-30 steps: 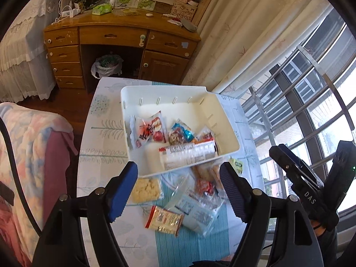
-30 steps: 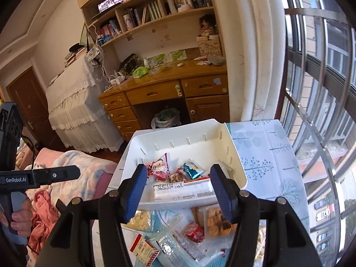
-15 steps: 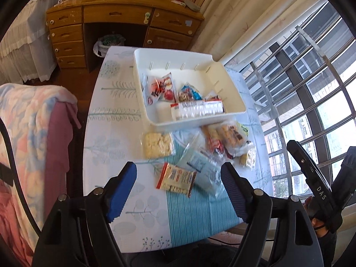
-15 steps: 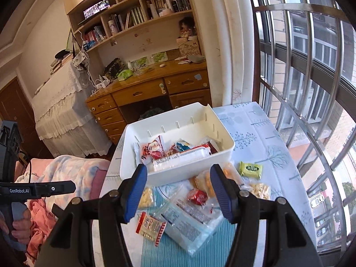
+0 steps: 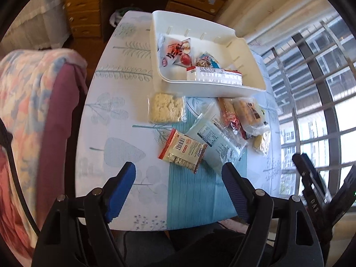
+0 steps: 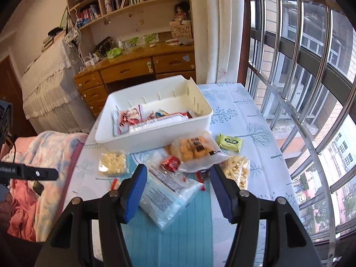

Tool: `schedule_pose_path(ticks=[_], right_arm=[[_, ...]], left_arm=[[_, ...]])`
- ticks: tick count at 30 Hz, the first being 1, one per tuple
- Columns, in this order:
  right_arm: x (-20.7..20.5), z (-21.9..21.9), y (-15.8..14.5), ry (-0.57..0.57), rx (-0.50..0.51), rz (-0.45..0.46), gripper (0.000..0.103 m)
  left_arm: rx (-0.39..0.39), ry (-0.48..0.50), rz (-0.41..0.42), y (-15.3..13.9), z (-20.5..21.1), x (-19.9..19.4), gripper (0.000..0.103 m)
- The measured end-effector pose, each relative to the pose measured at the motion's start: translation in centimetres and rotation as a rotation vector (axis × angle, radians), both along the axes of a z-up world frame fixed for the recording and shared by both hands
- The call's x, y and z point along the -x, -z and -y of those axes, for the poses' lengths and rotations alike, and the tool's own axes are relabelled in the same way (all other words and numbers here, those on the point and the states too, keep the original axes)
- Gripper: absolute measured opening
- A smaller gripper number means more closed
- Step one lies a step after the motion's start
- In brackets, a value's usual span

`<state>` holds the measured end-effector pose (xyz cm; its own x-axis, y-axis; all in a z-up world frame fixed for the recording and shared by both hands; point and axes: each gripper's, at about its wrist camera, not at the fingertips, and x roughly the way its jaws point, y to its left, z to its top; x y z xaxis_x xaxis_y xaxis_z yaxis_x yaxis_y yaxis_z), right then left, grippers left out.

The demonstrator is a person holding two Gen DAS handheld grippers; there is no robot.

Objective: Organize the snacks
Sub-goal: 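Withdraw both tools from the tray toward the remaining snacks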

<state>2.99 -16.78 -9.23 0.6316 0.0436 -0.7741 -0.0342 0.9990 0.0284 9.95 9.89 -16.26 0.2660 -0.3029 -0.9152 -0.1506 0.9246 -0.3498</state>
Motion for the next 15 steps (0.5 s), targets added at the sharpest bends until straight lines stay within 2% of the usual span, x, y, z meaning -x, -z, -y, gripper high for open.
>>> schedule_pose_path(ticks=[5, 15], right_arm=[[-0.9, 2.7, 1.2, 0.009, 0.026, -0.059, 0.06], [-3.8, 8.1, 3.2, -0.008, -0.046, -0.157, 0.06]], left_arm=[[0.035, -0.137, -0.054, 1.6, 0.3, -0.7, 0.079], [0.083, -0.4, -0.191, 6.2, 1.2, -1.0, 0.079]])
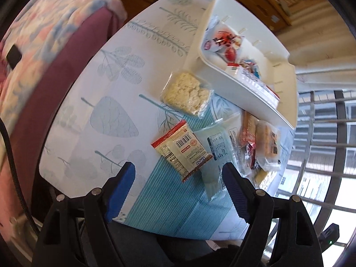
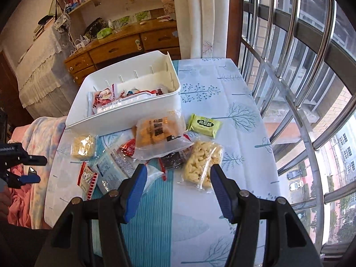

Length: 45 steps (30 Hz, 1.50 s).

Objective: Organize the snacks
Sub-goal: 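Withdraw both tools from the tray toward the remaining snacks, then grasp the red-white LIPO packet with the left tool while the right tool grasps the clear puffed-snack bag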

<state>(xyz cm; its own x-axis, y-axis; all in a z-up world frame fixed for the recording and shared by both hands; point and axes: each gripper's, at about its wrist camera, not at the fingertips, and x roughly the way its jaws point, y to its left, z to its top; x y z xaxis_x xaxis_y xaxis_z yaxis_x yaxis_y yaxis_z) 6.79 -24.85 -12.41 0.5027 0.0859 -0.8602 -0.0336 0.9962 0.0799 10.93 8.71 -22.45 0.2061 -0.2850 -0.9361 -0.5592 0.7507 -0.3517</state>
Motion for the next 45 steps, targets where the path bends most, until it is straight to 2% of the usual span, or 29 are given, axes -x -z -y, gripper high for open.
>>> schedule_pose_path(ticks=[11, 19, 26, 30, 39, 45], right_arm=[[-3.2, 4.0, 3.8, -0.069, -0.113, -0.165, 0.06], [-4.9, 5.6, 6.8, -0.097, -0.179, -0.283, 0.06], [-6.4, 6.1, 9.0, -0.091, -0.24, -0.361, 0.06], [-6.9, 6.2, 10.3, -0.071, -0.264, -0.407, 0.06], [-8.0, 6.4, 11.6, -0.037, -0.273, -0.449, 0.06], [-8.6, 6.1, 12.0, -0.016, -0.267, -0.476, 0.06]], left_arm=[[0.106, -0.284, -0.011, 5.5, 1.8, -0.2, 0.079], [0.147, -0.396, -0.072, 9.8, 3.2, -0.4, 0.079], [0.149, -0.425, -0.099, 11.5, 4.1, -1.4, 0.08], [0.119, -0.423, -0.109, 11.7, 4.8, -2.3, 0.08], [0.074, -0.417, -0.141, 11.8, 6.1, -3.6, 0.077], [0.036, -0.445, -0.166, 12.0, 6.7, -3.1, 0.061]])
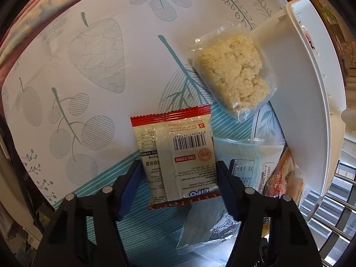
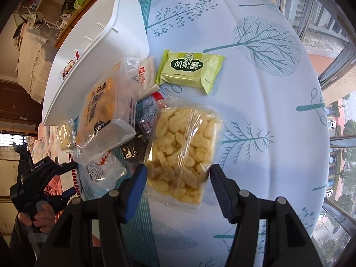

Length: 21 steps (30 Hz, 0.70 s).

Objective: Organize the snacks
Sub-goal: 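Grasp the red-white LIPO packet with the left tool while the right tool grasps the clear puffed-snack bag, then carry the LIPO packet with the left tool while the right tool carries the puffed-snack bag over the tray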

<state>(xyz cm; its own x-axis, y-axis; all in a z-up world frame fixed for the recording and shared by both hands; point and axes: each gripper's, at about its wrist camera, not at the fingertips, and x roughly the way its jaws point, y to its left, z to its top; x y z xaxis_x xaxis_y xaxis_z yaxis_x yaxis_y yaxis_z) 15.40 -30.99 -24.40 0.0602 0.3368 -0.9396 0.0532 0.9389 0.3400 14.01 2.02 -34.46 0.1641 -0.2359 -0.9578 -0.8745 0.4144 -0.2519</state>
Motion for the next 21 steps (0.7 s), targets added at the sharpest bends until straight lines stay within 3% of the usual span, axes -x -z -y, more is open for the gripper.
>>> schedule_pose_path(ticks=[8, 21], right_arm=[[-0.6, -0.6, 0.4, 0.004, 0.021, -0.021, 0.062], [-1.3, -2.0, 1.2, 0.048, 0.094, -0.056, 0.067]], left_arm=[[0.007, -0.024, -0.01, 0.0, 0.5, 1.3, 0.049], [-0.018, 0.059, 0.005, -2.4, 2.4, 1.7, 0.048]])
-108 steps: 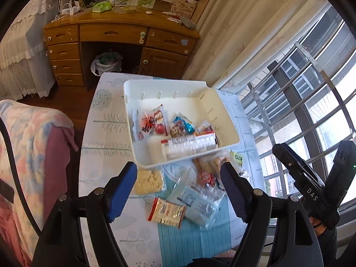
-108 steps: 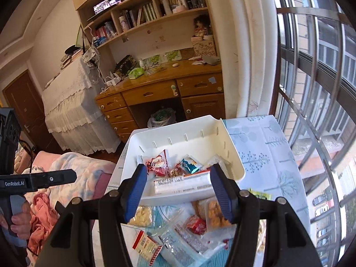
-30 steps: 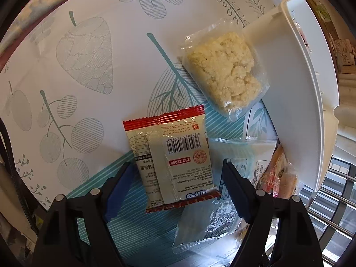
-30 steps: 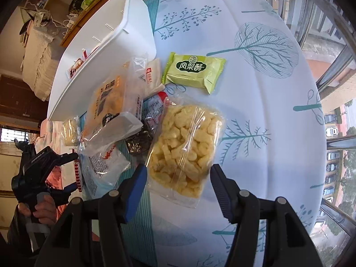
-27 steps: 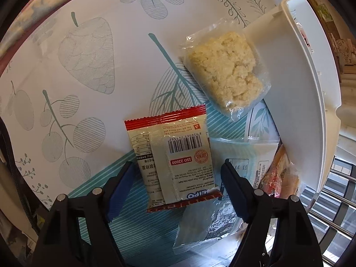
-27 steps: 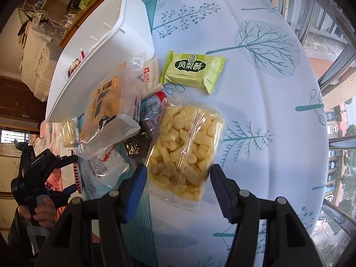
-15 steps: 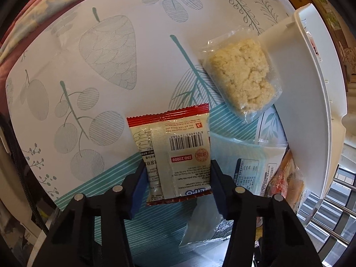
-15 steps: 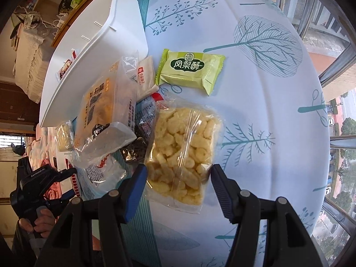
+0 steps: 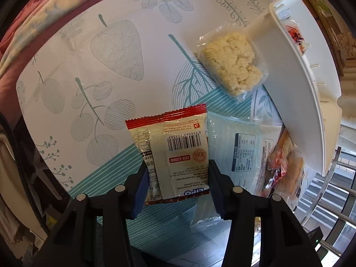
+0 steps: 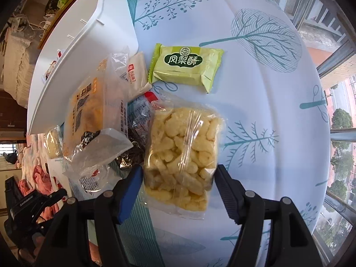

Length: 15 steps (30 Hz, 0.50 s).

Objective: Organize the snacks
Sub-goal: 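Carry the LIPO packet with the left tool while the right tool carries the puffed-snack bag over the tray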

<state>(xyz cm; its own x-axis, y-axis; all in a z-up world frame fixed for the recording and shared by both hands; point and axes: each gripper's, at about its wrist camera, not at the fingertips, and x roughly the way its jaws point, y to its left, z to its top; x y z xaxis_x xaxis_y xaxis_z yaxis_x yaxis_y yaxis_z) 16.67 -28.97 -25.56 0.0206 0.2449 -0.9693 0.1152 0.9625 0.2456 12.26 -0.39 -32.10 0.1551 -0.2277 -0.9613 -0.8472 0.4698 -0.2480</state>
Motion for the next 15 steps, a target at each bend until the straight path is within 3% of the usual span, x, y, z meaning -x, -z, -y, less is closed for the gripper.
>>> schedule_pose_path(ticks=[9, 15], right_arm=[[0.6, -3.0, -0.1, -0.007, 0.109, 0.037, 0.065], [0.9, -3.1, 0.1, 0.043, 0.098, 0.012, 0.063]], left_arm=[[-0.106, 0.105, 0.059, -5.0, 0.2, -1.2, 0.048], [-0.124, 0.159, 0.111, -7.8, -3.9, 1.6, 0.048]])
